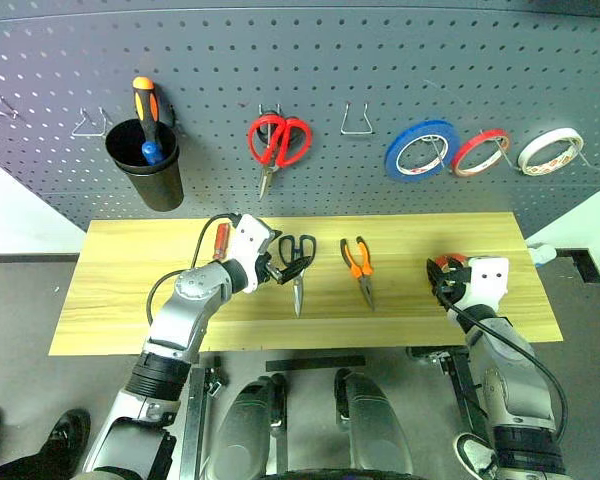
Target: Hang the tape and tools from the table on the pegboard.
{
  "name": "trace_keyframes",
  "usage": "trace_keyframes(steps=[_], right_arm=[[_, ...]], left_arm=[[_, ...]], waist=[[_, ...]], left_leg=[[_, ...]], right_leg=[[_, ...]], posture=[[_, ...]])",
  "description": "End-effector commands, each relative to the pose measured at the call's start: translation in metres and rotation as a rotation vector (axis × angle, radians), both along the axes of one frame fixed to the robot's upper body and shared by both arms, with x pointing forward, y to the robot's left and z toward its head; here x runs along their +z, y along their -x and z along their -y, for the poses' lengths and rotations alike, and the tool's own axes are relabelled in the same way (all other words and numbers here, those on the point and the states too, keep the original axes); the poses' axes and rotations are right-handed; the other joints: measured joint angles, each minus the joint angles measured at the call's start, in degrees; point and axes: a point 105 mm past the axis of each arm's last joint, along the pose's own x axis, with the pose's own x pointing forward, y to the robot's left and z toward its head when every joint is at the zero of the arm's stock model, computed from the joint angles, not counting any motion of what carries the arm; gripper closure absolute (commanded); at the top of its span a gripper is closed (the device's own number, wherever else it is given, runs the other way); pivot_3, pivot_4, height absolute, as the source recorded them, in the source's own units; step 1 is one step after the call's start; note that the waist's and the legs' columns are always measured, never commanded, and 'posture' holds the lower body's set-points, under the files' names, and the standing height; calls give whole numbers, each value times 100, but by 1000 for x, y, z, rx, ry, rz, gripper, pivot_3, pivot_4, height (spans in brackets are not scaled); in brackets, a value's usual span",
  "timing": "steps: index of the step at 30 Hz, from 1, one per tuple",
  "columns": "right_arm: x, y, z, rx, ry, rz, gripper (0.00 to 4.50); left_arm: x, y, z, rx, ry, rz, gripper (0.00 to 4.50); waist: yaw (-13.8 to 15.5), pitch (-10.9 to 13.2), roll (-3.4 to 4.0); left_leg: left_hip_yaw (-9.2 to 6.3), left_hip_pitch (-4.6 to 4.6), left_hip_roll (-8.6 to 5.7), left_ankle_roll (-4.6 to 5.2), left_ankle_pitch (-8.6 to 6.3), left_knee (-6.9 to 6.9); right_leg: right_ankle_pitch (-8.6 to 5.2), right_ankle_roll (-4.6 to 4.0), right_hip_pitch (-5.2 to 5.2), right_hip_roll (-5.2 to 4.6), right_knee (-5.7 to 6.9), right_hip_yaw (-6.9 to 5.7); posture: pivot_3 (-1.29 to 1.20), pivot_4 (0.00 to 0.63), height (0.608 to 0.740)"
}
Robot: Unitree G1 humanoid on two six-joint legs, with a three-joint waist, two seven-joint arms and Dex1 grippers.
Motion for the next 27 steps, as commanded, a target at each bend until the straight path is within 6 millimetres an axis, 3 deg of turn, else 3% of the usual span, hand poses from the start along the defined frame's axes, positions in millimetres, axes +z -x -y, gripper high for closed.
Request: trace_keyframes(steps=[1, 14, 18, 27], right_arm=[[15, 4, 7, -27, -4, 62, 2646], [20, -2, 5, -24, 43, 66, 2646], [25, -7, -2, 12, 69, 70, 2646], [19, -12, 9, 16, 100, 33, 2646]], left_arm=[[9, 0, 6, -31, 4, 44, 0], [11, 0, 2, -35, 9, 36, 0], [18, 11, 4, -151, 42, -21, 0], [39, 36, -1, -352, 33, -107, 0]], waist=[[-29, 0, 0], [-158, 0, 0], [-172, 0, 0], [-149, 0, 0]], left_leg=[[0, 0, 0, 0, 0, 0], [1, 1, 0, 1, 1, 3], [1, 3, 0, 1, 1, 3], [0, 2, 0, 3, 0, 6]], right_leg=[[0, 0, 0, 0, 0, 0], [1, 1, 2, 1, 4, 0], [1, 0, 1, 2, 8, 1], [-1, -2, 2, -1, 6, 1]], posture=[[-231, 263, 695], [-206, 273, 695], [-184, 286, 695], [-146, 304, 695]])
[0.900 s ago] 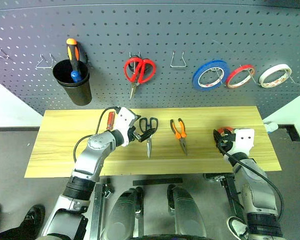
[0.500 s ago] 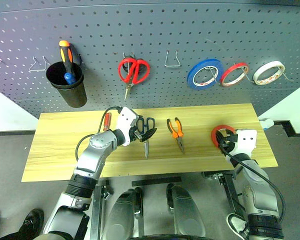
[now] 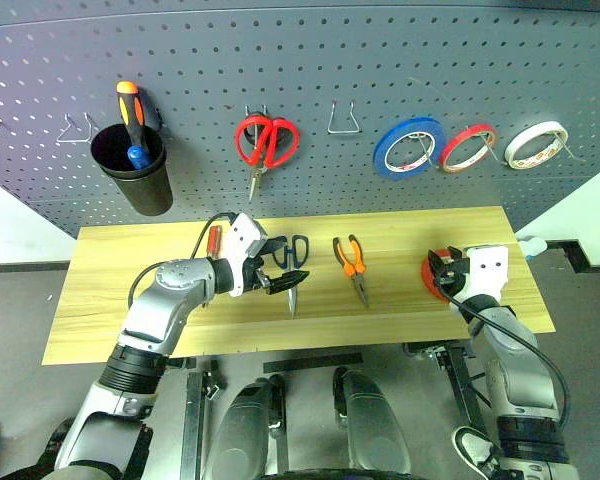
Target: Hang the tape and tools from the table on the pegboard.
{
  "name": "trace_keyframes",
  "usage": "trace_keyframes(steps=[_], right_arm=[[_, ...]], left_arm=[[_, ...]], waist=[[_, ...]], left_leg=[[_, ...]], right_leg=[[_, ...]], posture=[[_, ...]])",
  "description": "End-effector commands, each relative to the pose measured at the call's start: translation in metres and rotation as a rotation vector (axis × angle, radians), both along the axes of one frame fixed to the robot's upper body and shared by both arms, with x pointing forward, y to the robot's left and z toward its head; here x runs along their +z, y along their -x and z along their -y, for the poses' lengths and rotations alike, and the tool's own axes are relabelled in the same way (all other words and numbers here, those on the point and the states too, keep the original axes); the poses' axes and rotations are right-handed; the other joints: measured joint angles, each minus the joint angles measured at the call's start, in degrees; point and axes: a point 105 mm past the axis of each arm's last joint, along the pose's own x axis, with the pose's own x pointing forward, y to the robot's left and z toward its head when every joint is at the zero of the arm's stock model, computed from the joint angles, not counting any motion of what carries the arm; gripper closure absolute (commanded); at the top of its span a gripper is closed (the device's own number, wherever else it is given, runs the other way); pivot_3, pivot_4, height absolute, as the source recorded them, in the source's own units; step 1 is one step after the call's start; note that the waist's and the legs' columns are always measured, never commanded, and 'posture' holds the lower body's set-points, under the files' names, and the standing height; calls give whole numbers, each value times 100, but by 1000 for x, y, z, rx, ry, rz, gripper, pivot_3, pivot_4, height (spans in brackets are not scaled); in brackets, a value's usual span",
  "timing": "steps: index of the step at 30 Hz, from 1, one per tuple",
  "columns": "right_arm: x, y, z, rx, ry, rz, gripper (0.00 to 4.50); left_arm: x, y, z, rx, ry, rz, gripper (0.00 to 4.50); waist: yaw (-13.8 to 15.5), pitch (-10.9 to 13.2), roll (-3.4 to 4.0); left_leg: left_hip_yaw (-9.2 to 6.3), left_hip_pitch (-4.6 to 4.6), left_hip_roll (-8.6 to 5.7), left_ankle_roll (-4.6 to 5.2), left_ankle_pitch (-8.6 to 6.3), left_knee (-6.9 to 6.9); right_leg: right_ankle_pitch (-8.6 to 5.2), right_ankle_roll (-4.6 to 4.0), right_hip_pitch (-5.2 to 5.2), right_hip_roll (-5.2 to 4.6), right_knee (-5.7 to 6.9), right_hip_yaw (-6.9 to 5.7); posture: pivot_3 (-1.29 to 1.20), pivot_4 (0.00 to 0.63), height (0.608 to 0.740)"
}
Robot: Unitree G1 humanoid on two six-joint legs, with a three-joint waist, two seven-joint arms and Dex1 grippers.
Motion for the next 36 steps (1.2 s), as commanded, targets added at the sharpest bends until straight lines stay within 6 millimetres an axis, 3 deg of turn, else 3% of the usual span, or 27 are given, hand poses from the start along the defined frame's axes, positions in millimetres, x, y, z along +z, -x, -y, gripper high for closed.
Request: trace_keyframes(steps=[1, 3, 7, 14, 26, 30, 33, 36], right_arm=[[5, -1, 9, -4, 16, 18, 2646], [5, -2, 11, -11, 15, 14, 2646], [3, -3, 15, -20, 33, 4, 2646], [-8, 1, 16, 16, 41, -67, 2646], [-8, 2, 16, 64, 71, -182, 2646], [-7, 2, 26, 46, 88, -211, 2646], [-4, 3, 32, 32, 94, -208, 2103], [-8, 5, 33, 32, 108, -235, 1217]], left_arm=[[25, 10, 4, -83, 29, 33, 0], [32, 13, 5, -106, 52, 40, 0], [22, 9, 4, -75, -42, 87, 0], [25, 15, 7, -112, -18, 75, 0], [27, 19, 19, -111, 0, 78, 0], [25, 18, 18, -98, 5, 71, 0], [26, 16, 19, -89, 16, 68, 0], [24, 16, 21, -91, 16, 68, 0]], waist=[[-2, 0, 0], [-1, 1, 0], [-1, 2, 1], [17, 43, 3], [45, 321, 4], [45, 393, 4], [48, 408, 6], [49, 412, 4]], left_leg=[[0, 0, 0, 0, 0, 0], [-1, 1, 0, 0, 0, -1], [0, 1, 0, 0, 0, -1], [-1, 0, 0, 2, -1, -1], [0, -2, 0, 8, -3, -2], [0, -6, 0, 7, -3, -2], [1, -12, 0, 7, -3, -3], [1, -15, 0, 7, -3, -3]], right_leg=[[0, 0, 0, 0, 0, 0], [0, 0, 0, 1, 0, 0], [0, -1, 0, 0, -1, 0], [-7, -12, 1, -3, -3, 1], [-10, -17, -2, -9, -5, 1], [-4, -6, -5, -9, -6, 1], [-2, -3, -11, -9, -6, 1], [-1, -1, -14, -9, -6, 1]], posture=[[-146, 304, 695], [-136, 308, 695], [-129, 316, 695], [-129, 337, 695], [-130, 395, 695], [-137, 400, 695], [-142, 401, 695], [-147, 399, 695]])
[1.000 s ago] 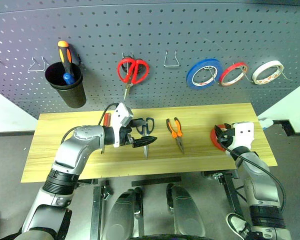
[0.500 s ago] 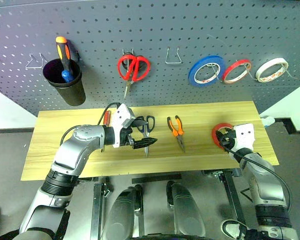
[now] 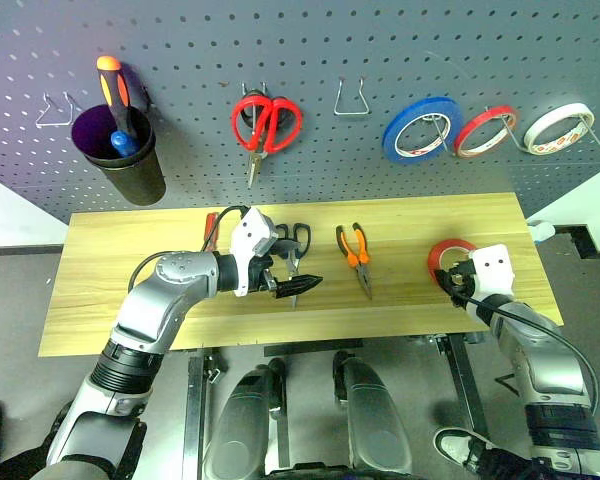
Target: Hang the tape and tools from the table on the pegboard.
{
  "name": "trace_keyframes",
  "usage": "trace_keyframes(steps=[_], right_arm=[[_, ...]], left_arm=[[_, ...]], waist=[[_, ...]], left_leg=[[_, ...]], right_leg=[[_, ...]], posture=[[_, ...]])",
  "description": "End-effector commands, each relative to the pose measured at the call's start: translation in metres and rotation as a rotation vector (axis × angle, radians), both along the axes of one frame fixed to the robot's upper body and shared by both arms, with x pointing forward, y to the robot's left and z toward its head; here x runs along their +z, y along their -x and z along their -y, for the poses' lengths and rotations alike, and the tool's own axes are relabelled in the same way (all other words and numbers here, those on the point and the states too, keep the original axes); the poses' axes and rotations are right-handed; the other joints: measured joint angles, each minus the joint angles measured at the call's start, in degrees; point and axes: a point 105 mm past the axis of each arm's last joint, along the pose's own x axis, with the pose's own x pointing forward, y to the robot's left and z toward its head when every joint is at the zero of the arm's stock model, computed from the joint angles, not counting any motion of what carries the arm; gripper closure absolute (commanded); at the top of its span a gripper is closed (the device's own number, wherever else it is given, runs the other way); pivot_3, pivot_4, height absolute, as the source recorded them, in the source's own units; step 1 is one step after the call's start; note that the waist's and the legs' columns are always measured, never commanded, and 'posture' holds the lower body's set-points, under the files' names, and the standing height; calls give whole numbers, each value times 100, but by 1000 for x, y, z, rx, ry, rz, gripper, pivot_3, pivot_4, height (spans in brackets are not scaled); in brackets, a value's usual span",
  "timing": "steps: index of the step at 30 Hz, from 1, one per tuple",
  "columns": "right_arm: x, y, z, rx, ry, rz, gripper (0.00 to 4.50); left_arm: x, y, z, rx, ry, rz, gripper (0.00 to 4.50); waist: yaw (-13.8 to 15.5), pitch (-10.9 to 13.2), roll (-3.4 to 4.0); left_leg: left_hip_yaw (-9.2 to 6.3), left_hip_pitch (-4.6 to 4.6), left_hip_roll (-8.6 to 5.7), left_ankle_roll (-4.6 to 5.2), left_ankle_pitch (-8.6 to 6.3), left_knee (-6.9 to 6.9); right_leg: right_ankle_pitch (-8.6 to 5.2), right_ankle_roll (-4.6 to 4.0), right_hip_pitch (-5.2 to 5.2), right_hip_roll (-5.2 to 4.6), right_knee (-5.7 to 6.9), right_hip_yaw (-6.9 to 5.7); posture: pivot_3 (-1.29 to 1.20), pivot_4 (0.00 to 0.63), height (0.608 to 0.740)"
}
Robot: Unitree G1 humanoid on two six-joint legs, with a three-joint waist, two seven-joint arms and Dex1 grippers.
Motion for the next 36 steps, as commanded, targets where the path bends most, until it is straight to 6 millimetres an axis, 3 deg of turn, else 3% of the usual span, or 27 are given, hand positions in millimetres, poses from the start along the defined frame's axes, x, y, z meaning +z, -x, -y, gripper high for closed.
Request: trace_keyframes(steps=[1, 3, 14, 18, 36], right_arm=[[8, 3, 6, 1, 38, 10, 816], [6, 4, 4, 20, 46, 0, 238], [5, -4, -1, 87, 28, -44, 238], [2, -5, 3, 79, 24, -66, 238], [-14, -2, 16, 9, -4, -153, 238]], left_arm=[[6, 4, 3, -14, 21, 21, 0], [6, 5, 4, -14, 24, 21, 0], [9, 8, -2, 8, 13, 29, 0], [7, 9, -6, 32, 5, 29, 0], [8, 18, -15, 70, 8, 15, 0]], waist=[[0, 1, 1], [-1, 6, 1], [-9, 117, -1], [-3, 136, 1], [80, 337, 10]], left_leg=[[0, 0, 0, 0, 0, 0], [0, -1, 0, 0, 0, 0], [1, -25, 0, -1, 1, 0], [2, -66, 0, -18, 13, 3], [3, -73, -1, -6, 5, 3]], right_leg=[[0, 0, 0, 0, 0, 0], [0, 1, -1, 0, 0, 0], [1, 3, -27, 1, 2, 0], [3, 4, -73, 1, 7, -1], [4, 6, -79, -2, 5, -3]], posture=[[-148, 402, 695], [-147, 404, 695], [-116, 429, 695], [-104, 443, 695], [-83, 479, 695]])
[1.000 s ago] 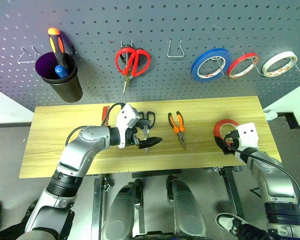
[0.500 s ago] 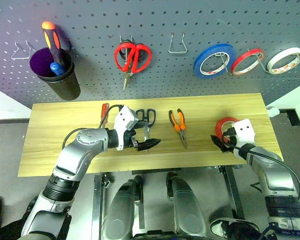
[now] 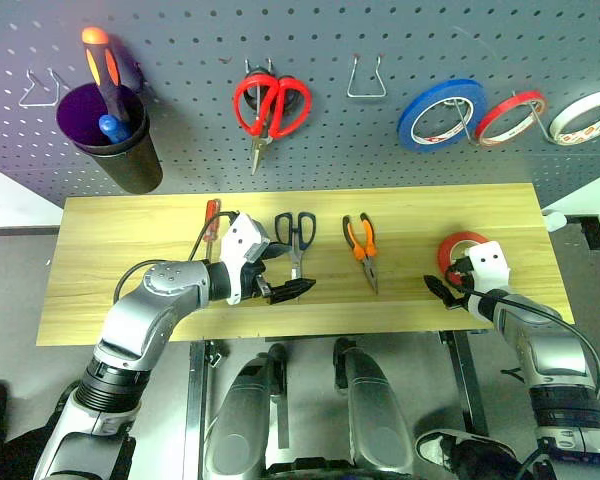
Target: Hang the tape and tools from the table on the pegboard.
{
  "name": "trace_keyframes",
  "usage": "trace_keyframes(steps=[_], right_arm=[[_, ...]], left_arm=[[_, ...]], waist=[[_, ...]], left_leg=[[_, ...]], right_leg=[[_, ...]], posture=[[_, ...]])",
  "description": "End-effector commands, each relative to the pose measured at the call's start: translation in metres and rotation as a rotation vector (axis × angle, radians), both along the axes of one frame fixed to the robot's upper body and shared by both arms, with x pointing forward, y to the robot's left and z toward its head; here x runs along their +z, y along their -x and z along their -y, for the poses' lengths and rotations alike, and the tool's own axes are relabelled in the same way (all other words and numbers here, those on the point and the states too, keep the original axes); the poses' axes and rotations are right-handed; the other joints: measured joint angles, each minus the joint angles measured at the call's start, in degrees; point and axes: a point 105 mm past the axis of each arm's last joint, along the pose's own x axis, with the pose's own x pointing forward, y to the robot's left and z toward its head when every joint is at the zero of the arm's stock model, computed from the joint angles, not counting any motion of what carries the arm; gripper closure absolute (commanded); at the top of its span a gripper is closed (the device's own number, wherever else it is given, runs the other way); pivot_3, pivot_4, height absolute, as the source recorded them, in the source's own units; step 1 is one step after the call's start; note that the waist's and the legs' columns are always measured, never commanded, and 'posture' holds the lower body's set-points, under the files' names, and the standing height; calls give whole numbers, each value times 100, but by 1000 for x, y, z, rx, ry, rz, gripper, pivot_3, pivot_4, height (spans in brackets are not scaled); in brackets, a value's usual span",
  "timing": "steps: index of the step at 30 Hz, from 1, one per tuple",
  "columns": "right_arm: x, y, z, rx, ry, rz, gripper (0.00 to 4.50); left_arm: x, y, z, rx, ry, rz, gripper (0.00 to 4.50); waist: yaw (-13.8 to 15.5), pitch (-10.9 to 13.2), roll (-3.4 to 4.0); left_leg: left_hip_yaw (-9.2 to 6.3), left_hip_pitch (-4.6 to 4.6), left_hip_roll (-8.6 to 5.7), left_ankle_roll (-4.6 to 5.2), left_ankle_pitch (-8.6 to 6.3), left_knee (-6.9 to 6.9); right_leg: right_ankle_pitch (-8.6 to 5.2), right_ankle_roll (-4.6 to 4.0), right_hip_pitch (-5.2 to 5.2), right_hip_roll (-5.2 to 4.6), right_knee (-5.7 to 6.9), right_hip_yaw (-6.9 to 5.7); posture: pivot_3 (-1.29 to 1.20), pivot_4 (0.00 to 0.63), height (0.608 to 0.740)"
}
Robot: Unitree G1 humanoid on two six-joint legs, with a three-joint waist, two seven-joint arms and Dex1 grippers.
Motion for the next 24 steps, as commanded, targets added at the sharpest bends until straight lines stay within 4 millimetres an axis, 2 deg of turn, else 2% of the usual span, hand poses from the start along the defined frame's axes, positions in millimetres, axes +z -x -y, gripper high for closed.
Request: trace_keyframes(steps=[1, 3, 14, 20, 24], right_arm=[[-4, 7, 13, -36, 14, -23, 238], [-8, 9, 13, -40, -2, -43, 238], [-9, 9, 13, -35, 9, -51, 3733], [-8, 9, 14, -33, 20, -38, 3813], [1, 10, 11, -31, -7, 13, 3813]], left_arm=[[7, 6, -2, -1, 14, 25, 0], [7, 8, -2, 2, 16, 21, 0], [7, 8, -2, 12, 17, 15, 0], [6, 7, -2, 17, 20, 15, 0], [8, 2, -1, 24, 38, 15, 0]], waist=[[0, 15, -1], [-1, 21, -2], [13, 47, -10], [12, 53, -9], [30, 54, -8]], left_leg=[[0, 0, 0, -8, 5, 0], [0, 0, 0, -23, 14, 0], [0, 0, -1, 1, -1, 0], [0, 0, -1, 1, -1, -1], [0, 0, -1, 0, -1, -2]], right_leg=[[0, 0, 0, 0, 0, -1], [1, 1, 0, 0, 1, -1], [2, 3, 2, -2, -2, -1], [2, 3, 1, -2, -2, -2], [2, 3, 1, -2, -3, -2]], posture=[[-82, 480, 695], [-78, 483, 695], [-79, 489, 695], [-84, 486, 695], [-93, 475, 695]])
